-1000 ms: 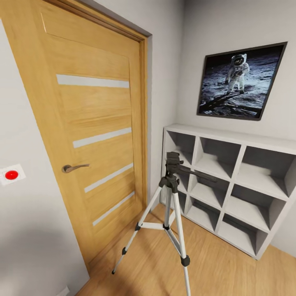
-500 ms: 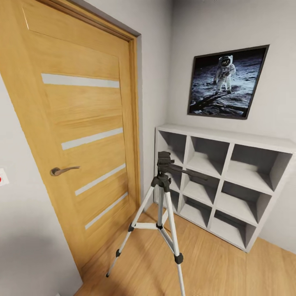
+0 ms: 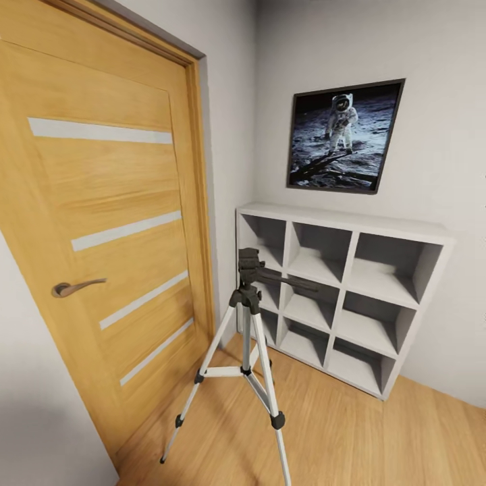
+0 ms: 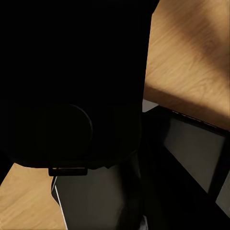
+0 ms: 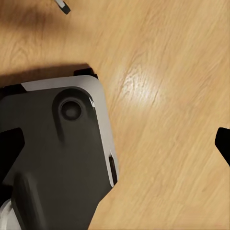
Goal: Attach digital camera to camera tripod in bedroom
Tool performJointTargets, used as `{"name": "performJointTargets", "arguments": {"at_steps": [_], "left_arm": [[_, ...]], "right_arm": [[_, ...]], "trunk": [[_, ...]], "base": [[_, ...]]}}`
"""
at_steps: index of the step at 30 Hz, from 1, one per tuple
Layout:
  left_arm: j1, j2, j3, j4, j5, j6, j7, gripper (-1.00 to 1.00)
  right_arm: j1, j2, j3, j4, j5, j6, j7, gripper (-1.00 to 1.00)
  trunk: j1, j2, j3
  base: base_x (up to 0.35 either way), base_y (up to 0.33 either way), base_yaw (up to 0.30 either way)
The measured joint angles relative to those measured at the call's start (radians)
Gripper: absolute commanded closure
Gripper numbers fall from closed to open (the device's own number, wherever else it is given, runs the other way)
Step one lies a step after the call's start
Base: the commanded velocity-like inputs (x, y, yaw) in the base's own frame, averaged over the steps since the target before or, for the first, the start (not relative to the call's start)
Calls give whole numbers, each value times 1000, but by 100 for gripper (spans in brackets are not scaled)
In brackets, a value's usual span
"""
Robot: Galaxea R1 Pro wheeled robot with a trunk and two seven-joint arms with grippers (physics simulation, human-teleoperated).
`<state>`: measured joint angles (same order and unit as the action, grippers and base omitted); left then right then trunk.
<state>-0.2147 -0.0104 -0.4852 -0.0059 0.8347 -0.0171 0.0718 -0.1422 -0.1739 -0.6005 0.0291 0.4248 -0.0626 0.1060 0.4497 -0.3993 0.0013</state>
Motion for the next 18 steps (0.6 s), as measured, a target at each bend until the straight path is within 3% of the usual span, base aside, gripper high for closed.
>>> {"name": "performJointTargets", "arguments": {"at_steps": [18], "left_arm": [[0, 0, 0, 0, 1, 0, 1, 100]], "right_arm": [[0, -2, 0, 0, 2, 1, 1, -100]], "trunk": [[0, 0, 0]], "base": [[0, 0, -9]]}}
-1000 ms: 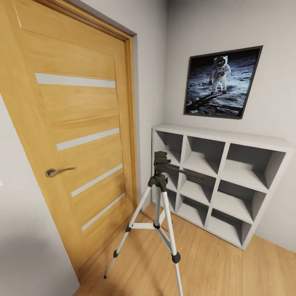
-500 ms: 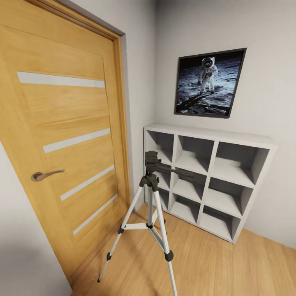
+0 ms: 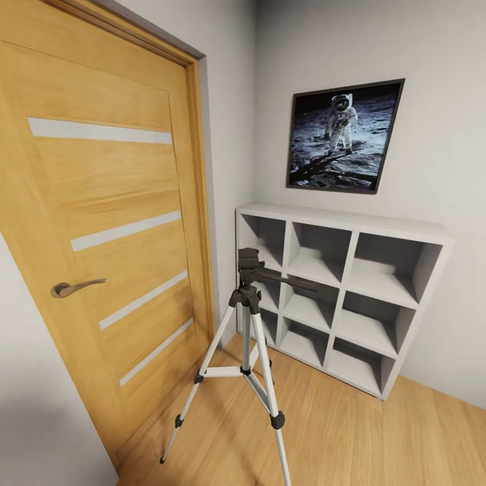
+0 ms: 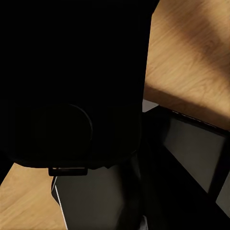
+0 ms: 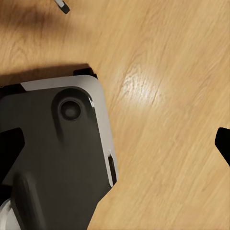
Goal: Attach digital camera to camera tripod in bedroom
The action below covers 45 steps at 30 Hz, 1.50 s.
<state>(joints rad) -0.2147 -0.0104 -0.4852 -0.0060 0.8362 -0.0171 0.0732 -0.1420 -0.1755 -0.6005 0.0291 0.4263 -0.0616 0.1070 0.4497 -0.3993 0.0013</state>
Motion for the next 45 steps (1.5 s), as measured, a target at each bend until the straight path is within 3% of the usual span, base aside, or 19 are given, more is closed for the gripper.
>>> {"name": "performJointTargets", "arguments": {"at_steps": [45], "left_arm": [[0, 2, 2, 2, 4, 0, 0, 100]], "right_arm": [[0, 2, 2, 0, 0, 5, -1, -100]], "trunk": [[0, 0, -5]], "base": [[4, 0, 0]]}}
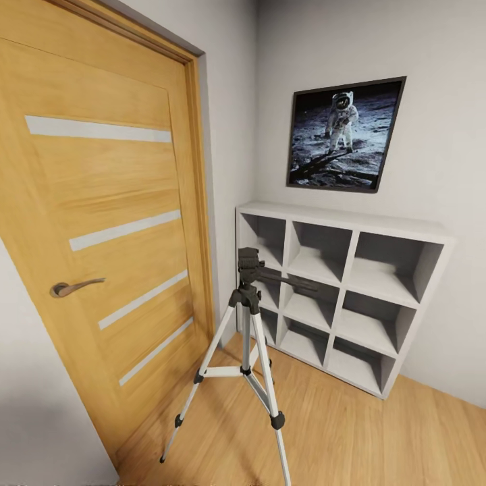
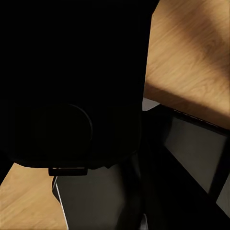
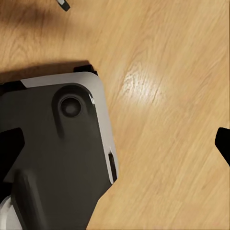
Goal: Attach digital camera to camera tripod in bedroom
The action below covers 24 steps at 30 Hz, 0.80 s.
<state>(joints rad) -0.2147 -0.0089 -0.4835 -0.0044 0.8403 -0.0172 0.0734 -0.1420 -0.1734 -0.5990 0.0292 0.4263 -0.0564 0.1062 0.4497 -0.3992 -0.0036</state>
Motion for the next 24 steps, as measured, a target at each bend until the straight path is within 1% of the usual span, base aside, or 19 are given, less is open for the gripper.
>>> {"name": "performJointTargets", "arguments": {"at_steps": [24], "left_arm": [[1, 0, 0, 0, 1, 0, 1, 100]], "right_arm": [[1, 1, 0, 0, 0, -3, 0, -100]], "trunk": [[0, 2, -36]], "base": [[0, 0, 0]]}}
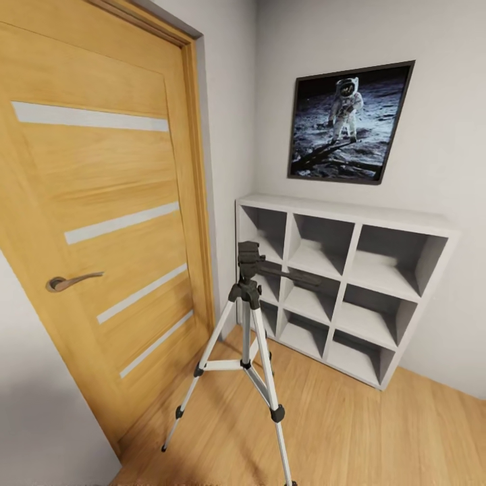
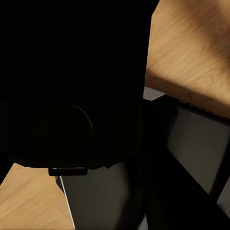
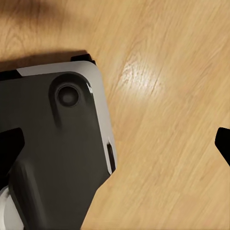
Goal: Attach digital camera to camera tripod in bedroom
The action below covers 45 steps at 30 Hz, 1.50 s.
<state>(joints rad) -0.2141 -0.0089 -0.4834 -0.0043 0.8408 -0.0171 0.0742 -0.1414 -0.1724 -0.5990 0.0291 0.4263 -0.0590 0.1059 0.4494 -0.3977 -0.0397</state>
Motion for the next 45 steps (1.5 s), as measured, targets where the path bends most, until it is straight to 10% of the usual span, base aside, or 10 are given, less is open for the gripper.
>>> {"name": "performJointTargets", "arguments": {"at_steps": [45], "left_arm": [[0, 3, -3, -3, -3, 0, -1, 100]], "right_arm": [[0, 0, 0, 0, 0, -2, 0, -100]], "trunk": [[0, 0, -72]], "base": [[0, 0, 0]]}}
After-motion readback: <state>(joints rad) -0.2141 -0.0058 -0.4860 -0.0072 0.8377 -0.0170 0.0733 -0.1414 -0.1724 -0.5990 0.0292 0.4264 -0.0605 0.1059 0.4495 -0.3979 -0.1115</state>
